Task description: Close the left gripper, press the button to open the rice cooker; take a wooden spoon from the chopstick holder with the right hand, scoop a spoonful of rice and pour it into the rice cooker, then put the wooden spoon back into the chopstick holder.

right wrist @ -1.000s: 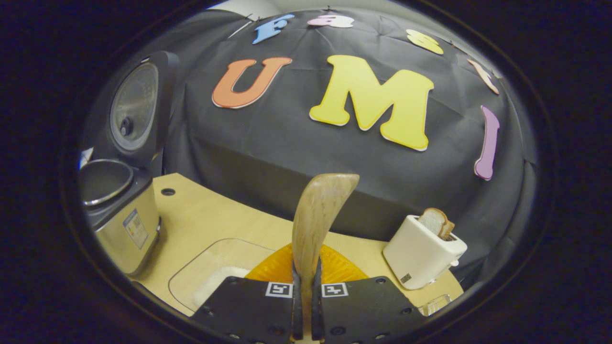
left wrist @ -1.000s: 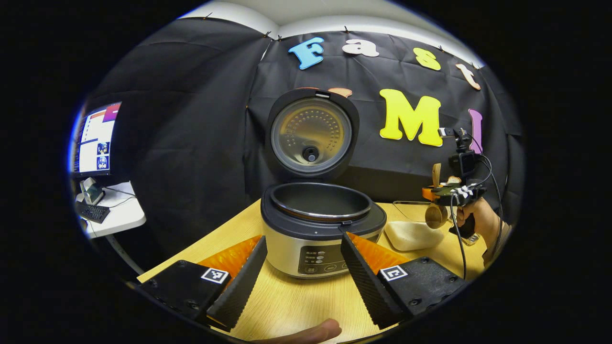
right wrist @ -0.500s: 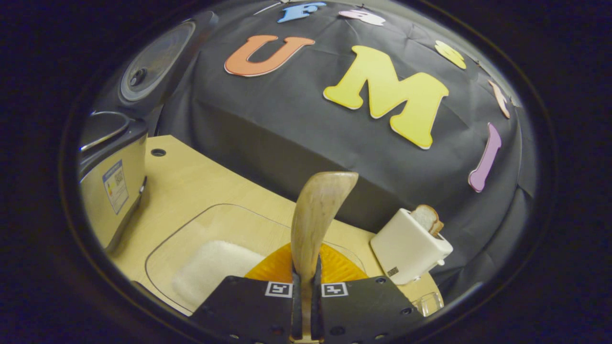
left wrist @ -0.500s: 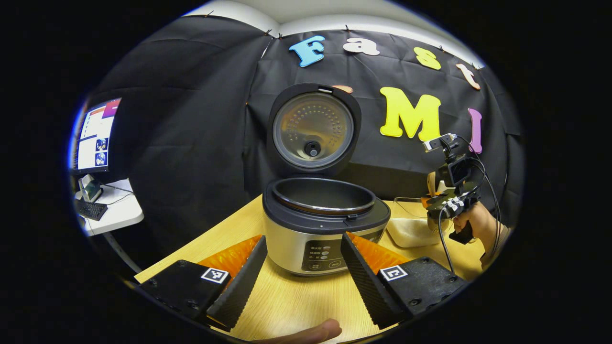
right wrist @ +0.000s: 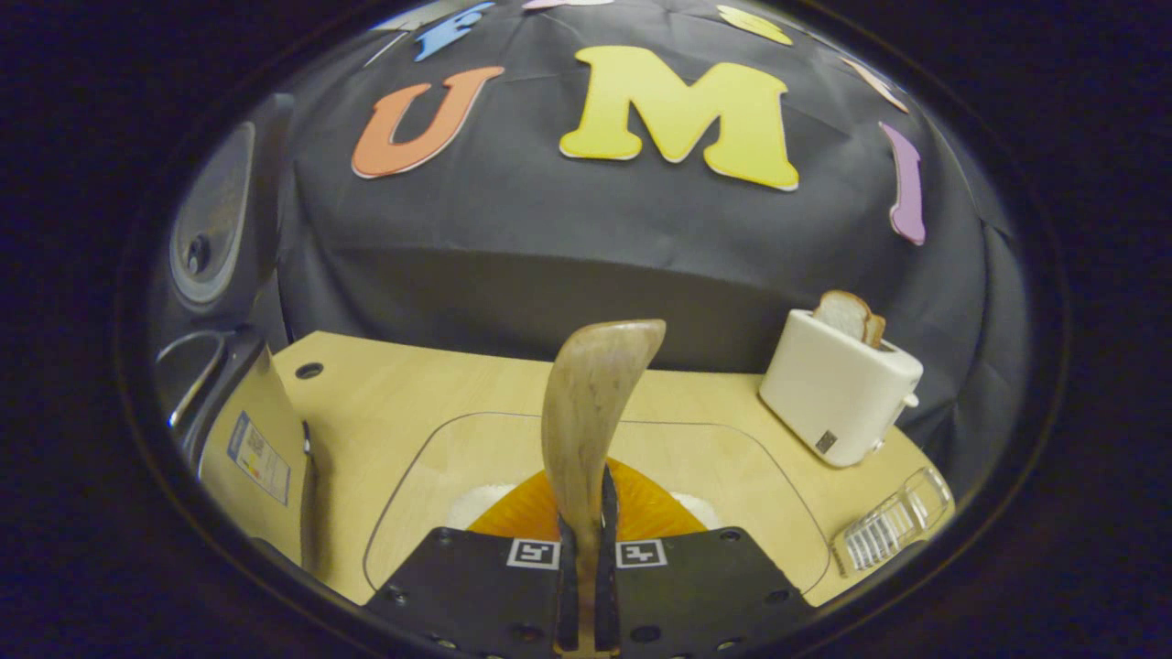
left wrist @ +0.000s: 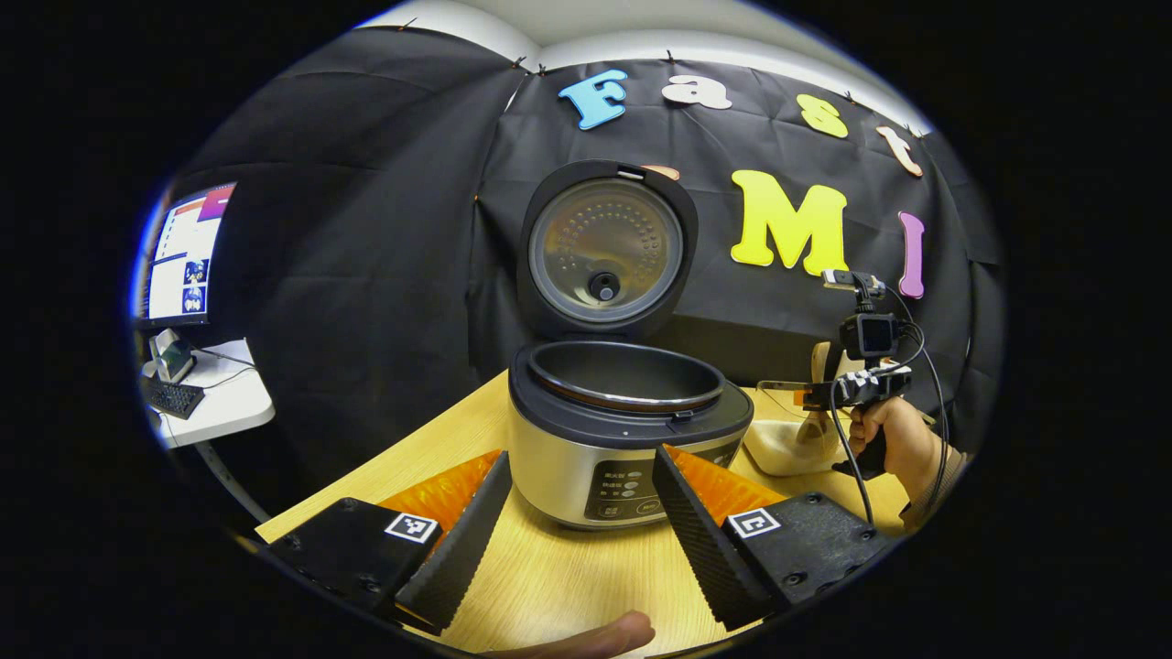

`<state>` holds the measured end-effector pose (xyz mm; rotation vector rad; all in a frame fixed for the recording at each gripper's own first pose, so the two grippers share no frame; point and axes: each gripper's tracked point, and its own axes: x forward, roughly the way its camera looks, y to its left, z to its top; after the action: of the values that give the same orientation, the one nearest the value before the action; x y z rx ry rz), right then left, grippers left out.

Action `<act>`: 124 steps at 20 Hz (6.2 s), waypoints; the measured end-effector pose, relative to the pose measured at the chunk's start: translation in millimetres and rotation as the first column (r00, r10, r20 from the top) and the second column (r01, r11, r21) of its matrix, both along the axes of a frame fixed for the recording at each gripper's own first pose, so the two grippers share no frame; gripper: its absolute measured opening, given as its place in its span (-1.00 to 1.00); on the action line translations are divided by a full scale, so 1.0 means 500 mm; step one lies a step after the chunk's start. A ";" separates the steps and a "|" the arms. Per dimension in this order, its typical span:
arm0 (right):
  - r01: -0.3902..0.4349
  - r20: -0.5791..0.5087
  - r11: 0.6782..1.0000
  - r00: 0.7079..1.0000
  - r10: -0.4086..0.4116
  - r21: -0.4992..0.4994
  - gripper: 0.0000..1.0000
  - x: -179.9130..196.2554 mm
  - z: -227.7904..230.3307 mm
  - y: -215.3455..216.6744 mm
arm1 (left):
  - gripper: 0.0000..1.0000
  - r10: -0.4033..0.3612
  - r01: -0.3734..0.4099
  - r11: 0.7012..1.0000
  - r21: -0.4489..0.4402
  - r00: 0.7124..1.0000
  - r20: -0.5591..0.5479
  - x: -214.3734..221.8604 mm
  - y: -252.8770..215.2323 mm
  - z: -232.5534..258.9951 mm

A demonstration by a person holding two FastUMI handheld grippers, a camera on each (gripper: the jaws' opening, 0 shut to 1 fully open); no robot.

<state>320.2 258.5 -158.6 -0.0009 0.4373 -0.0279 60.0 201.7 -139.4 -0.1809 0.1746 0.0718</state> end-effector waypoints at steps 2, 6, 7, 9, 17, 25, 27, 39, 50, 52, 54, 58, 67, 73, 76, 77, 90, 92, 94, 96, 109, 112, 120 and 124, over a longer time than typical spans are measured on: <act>0.025 -0.015 0.986 1.000 -0.023 0.163 -0.84 -0.001 -0.003 0.003 | 0.98 -0.002 0.002 1.000 -0.001 1.000 0.003 0.001 0.000 0.001; 0.055 -0.037 0.909 0.998 -0.044 0.413 -0.86 0.006 -0.002 0.000 | 0.98 -0.005 0.005 1.000 -0.001 1.000 0.008 0.000 -0.001 0.004; 0.054 -0.037 0.884 0.998 -0.042 0.465 -0.85 0.011 0.001 0.000 | 0.98 -0.006 0.006 1.000 -0.003 1.000 0.007 0.000 -0.001 0.004; 0.060 -0.043 0.830 0.998 -0.043 0.554 -0.86 0.008 0.008 0.001 | 0.98 -0.004 0.004 1.000 -0.003 1.000 0.007 0.002 -0.003 0.005; 0.075 -0.023 0.613 0.996 -0.091 0.786 -0.86 0.010 0.052 -0.020 | 0.98 -0.005 0.005 0.999 0.032 1.000 -0.004 0.002 -0.011 0.014; 0.093 -0.020 0.475 0.987 -0.157 0.875 -0.86 -0.005 0.087 -0.062 | 0.98 0.000 0.000 0.999 0.053 1.000 -0.002 -0.007 -0.015 0.031; 0.073 0.006 0.497 0.988 -0.156 0.864 -0.86 -0.010 0.105 -0.066 | 0.98 0.004 -0.004 0.999 0.051 1.000 0.002 -0.011 -0.013 0.034; -0.038 0.077 0.395 0.993 -0.085 0.918 -0.86 -0.087 0.276 0.045 | 1.00 0.033 -0.033 0.999 0.037 0.999 0.010 -0.072 0.033 0.043; -0.128 0.120 0.376 0.992 0.046 0.918 -0.88 -0.125 0.326 0.304 | 0.98 0.093 -0.094 0.996 0.014 0.995 0.027 -0.141 0.096 0.063; -0.133 0.110 0.403 0.991 0.080 0.906 -0.87 -0.125 0.313 0.361 | 0.98 0.094 -0.095 0.995 0.012 0.995 0.029 -0.150 0.101 0.059; -0.160 0.127 0.460 0.987 0.102 0.873 -0.87 -0.127 0.307 0.405 | 0.98 0.093 -0.093 0.996 0.010 0.995 0.029 -0.149 0.104 0.059; -0.237 0.201 0.611 0.971 0.129 0.755 -0.87 -0.129 0.319 0.455 | 0.98 0.124 -0.123 0.992 -0.006 0.992 0.021 -0.158 0.128 0.045; -0.354 0.270 0.829 0.928 0.255 0.434 -0.87 -0.121 0.296 0.512 | 0.95 0.112 -0.112 0.994 0.002 0.994 0.011 -0.153 0.115 0.038; -0.438 0.279 0.860 0.887 0.367 0.261 -0.87 -0.134 0.297 0.551 | 0.94 0.105 -0.105 0.994 0.016 0.994 0.007 -0.151 0.109 0.036; -0.474 0.308 0.868 0.856 0.415 0.149 -0.86 -0.144 0.316 0.561 | 0.95 0.108 -0.108 0.994 0.018 0.994 -0.003 -0.151 0.107 0.030; -0.485 0.312 0.866 0.847 0.431 0.120 -0.84 -0.149 0.321 0.566 | 0.95 0.106 -0.106 0.994 0.019 0.994 -0.004 -0.150 0.106 0.029; -0.591 0.259 0.769 0.725 0.638 -0.243 -0.87 -0.188 0.301 0.621 | 0.95 0.091 -0.090 0.995 0.033 0.996 -0.020 -0.143 0.086 0.024; -0.584 0.277 0.776 0.725 0.631 -0.240 -0.87 -0.190 0.315 0.612 | 0.95 0.087 -0.087 0.996 0.030 0.996 -0.018 -0.143 0.081 0.026; -0.579 0.295 0.780 0.722 0.626 -0.238 -0.87 -0.199 0.333 0.603 | 0.94 0.085 -0.085 0.996 0.028 0.996 -0.019 -0.142 0.078 0.026; -0.578 0.307 0.782 0.720 0.623 -0.232 -0.88 -0.209 0.347 0.588 | 0.95 0.089 -0.089 0.996 0.027 0.996 -0.024 -0.139 0.077 0.029; -0.396 0.432 0.911 0.807 0.403 -0.111 -0.87 -0.170 0.510 0.124 | 0.95 0.008 -0.007 1.000 0.024 1.000 -0.019 -0.079 -0.106 0.079; -0.323 0.431 0.940 0.837 0.338 -0.111 -0.87 -0.148 0.510 -0.019 | 0.95 -0.021 0.023 1.000 0.020 0.998 -0.063 -0.068 -0.164 0.072; -0.167 0.381 0.975 0.900 0.211 -0.145 -0.86 -0.106 0.443 -0.341 | 0.95 -0.122 0.121 0.992 -0.021 0.990 -0.074 -0.028 -0.299 0.082; -0.098 0.350 0.991 0.928 0.125 -0.094 -0.85 -0.092 0.387 -0.468 | 0.95 -0.147 0.146 0.989 -0.015 0.985 -0.091 -0.011 -0.341 0.074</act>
<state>274.3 24.3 35.1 -0.0935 0.0723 0.0676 54.3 31.3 -102.6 -0.1726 0.2792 -0.0670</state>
